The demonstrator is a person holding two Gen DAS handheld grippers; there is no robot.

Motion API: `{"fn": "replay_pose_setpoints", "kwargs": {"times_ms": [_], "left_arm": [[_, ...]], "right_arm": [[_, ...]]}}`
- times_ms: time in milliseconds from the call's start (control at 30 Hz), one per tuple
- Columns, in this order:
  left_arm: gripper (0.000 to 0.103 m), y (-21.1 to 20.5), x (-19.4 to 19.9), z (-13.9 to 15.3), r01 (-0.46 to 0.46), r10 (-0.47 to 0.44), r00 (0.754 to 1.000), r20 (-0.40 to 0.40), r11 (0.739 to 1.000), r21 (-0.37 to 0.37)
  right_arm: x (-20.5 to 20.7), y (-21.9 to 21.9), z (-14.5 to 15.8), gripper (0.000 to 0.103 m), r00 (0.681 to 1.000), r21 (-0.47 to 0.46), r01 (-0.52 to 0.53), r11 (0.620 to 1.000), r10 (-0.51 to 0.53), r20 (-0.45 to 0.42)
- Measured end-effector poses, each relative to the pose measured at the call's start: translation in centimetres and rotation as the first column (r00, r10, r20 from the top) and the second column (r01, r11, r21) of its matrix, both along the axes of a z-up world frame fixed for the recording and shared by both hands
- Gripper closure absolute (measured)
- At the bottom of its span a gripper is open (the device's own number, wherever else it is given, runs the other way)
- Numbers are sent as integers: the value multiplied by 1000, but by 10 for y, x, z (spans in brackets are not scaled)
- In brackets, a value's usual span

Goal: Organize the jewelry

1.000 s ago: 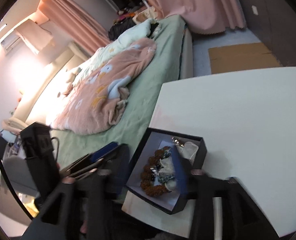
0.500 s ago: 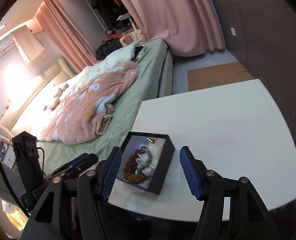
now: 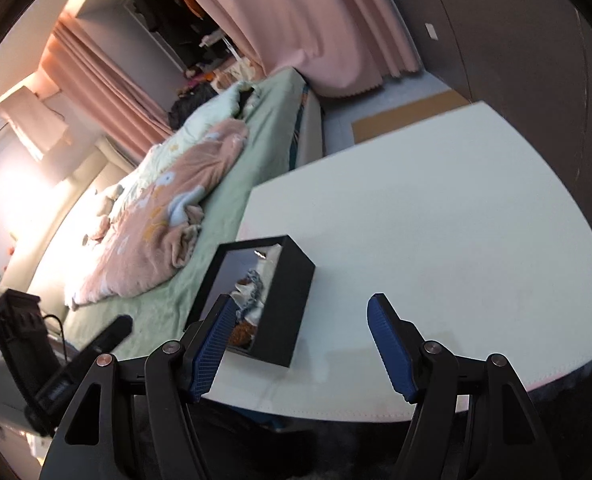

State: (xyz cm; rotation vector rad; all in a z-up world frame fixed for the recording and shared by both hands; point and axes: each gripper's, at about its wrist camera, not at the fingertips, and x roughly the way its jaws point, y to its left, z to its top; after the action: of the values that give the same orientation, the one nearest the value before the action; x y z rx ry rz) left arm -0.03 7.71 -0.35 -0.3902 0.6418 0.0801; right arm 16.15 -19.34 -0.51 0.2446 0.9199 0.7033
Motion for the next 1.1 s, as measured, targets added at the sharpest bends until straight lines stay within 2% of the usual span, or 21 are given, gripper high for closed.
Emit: {"fn": "replay_pose_setpoints", "kwargs": {"times_ms": [133,267,400,667,767,867,1100], "left_arm": [[9,-8,-5,5,3,-5,999,32,999,52],[6,-14,-11,6,4,-8,999,53,997,76],[4,-15,-12,7,-8,3,998,63,997,74],[1,-26,-18,10,-10,-2,997,83,990,144],[1,-30,-19,11,-10,-5,996,87,986,169],[1,-33,-17,11,-9,-7,997,82,981,192],[0,-34,-17,11,-8,-8,997,77,980,199]], "right_arm": [[-10,2,4,34,999,-20,-16,1000,17,36],[-24,-3,13,34,994,-74,4,997,4,111],[-39,-11,18,20,985,-118,37,992,-16,171],[-56,-37,12,18,986,-112,67,991,-49,157],[-60,-45,13,8,984,-89,87,992,-72,166],[-56,-55,12,8,983,-53,108,993,-98,154],[-52,-59,10,8,985,-41,118,992,-111,130]]}}
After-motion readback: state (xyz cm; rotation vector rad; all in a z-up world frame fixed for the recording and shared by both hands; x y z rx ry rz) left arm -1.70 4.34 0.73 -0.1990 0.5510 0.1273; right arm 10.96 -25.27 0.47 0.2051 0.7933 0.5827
